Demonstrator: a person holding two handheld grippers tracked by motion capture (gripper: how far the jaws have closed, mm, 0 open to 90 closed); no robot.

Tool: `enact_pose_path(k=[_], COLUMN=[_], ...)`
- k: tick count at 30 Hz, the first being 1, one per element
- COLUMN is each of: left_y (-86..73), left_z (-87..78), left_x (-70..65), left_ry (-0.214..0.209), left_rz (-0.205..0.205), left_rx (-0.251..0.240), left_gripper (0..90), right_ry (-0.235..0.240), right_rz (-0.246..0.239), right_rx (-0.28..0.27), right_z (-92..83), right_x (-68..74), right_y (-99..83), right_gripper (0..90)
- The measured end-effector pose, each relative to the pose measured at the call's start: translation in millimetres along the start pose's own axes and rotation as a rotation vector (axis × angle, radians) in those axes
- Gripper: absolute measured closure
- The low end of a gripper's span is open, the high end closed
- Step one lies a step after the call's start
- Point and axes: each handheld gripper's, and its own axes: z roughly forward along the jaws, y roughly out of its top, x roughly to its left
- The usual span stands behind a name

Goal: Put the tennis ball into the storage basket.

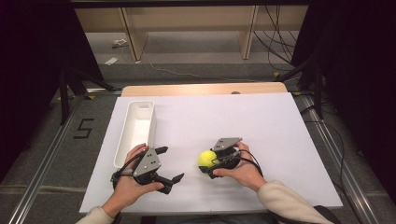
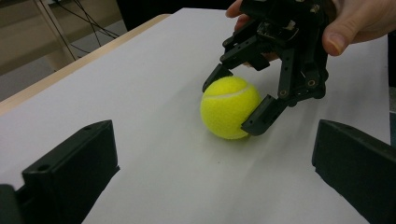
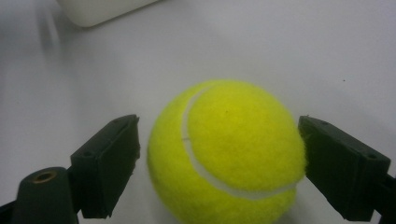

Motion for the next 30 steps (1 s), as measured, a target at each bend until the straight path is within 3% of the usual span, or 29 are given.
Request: enact_pose_path(k=[11,17,30], left_y=[-0.1,-0.2,-0.3], left_z=[-0.2,-0.1,-0.1], left_x=[0.2,0.1,0.4], left_ry=[-0.001,-0.002,-0.003], left_rz=[-0.004,-0.001,-0.002], left_rx=[-0.002,0.000,0.000], left_gripper=[0.0,0.0,0.0], right_ry=[0.009,-0.009,-0.020], right_rz=[0.002,-0.001,-0.018], right_rx=[0.003,0.011,0.023], right_z=[4.5,4.1,3.3], right_x=[0.7,0.4,3.3], right_y=[0.9,1.2,3.6], right_gripper=[17.5,23.8,25.6])
